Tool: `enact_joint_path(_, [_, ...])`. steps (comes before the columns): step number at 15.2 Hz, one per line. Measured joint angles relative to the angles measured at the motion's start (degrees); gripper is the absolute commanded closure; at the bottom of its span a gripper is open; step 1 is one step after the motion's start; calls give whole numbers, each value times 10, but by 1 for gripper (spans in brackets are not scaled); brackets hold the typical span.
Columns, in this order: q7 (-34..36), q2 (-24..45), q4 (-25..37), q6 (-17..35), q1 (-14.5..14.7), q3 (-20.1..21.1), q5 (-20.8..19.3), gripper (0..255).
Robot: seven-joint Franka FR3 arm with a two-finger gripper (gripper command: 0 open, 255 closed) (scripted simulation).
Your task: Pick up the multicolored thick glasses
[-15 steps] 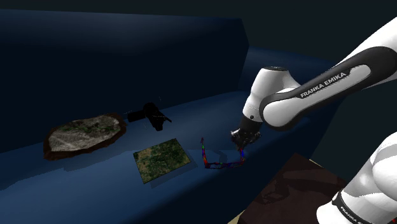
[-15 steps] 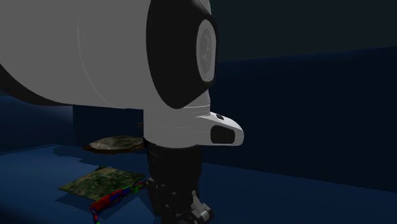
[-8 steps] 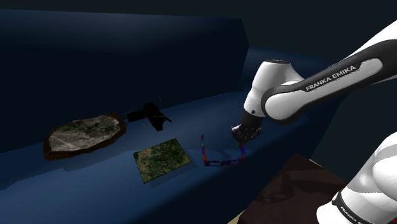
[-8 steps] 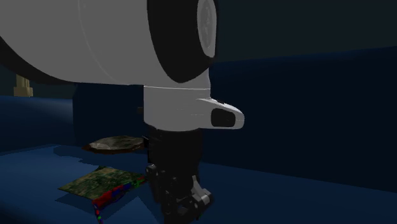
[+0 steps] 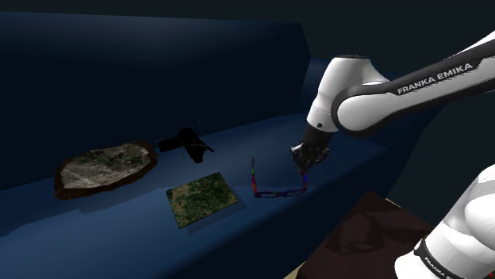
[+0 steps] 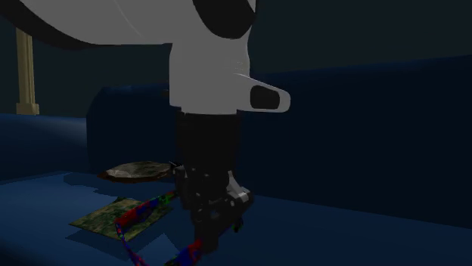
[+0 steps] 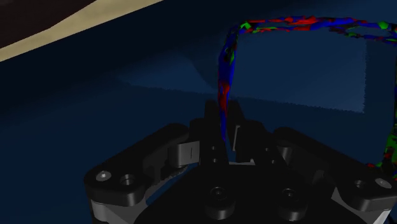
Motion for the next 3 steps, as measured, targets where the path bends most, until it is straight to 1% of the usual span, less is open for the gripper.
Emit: enact_joint_path(3, [1,-13,12,-25,-1,-4,-3,255])
